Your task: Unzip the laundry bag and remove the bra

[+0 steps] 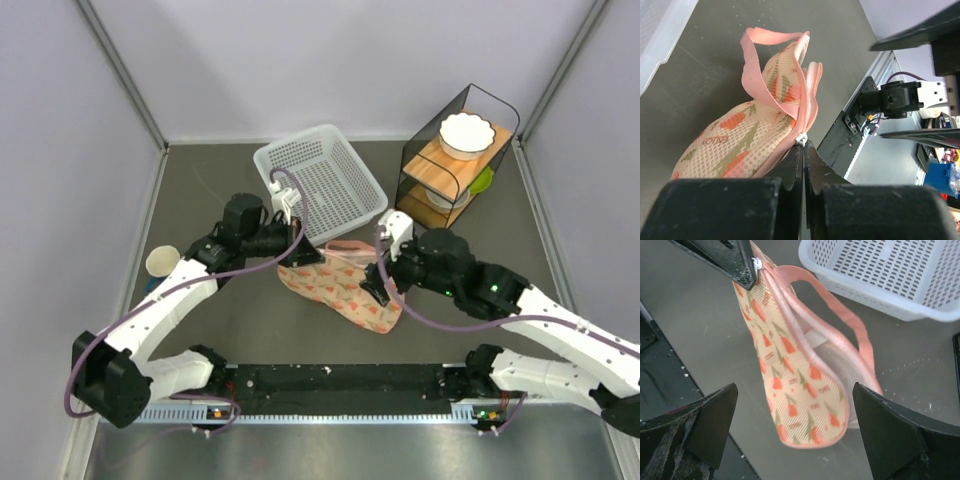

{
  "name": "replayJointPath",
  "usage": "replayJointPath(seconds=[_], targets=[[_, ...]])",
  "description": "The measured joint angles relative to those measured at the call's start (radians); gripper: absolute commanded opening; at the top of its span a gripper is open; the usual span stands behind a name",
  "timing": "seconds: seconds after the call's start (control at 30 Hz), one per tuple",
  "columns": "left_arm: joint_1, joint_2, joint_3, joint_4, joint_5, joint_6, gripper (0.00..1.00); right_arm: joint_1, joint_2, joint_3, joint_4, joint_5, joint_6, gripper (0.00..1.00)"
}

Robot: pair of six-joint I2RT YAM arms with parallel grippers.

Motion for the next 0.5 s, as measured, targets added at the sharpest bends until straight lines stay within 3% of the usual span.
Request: replayJointPath(seconds=[0.5], targets=[[-0.001, -0.061, -0.026, 0.005, 0.019, -0.003, 0.00, 0.011, 0.288, -0.003, 0.293, -0.115, -0.224, 0.99]])
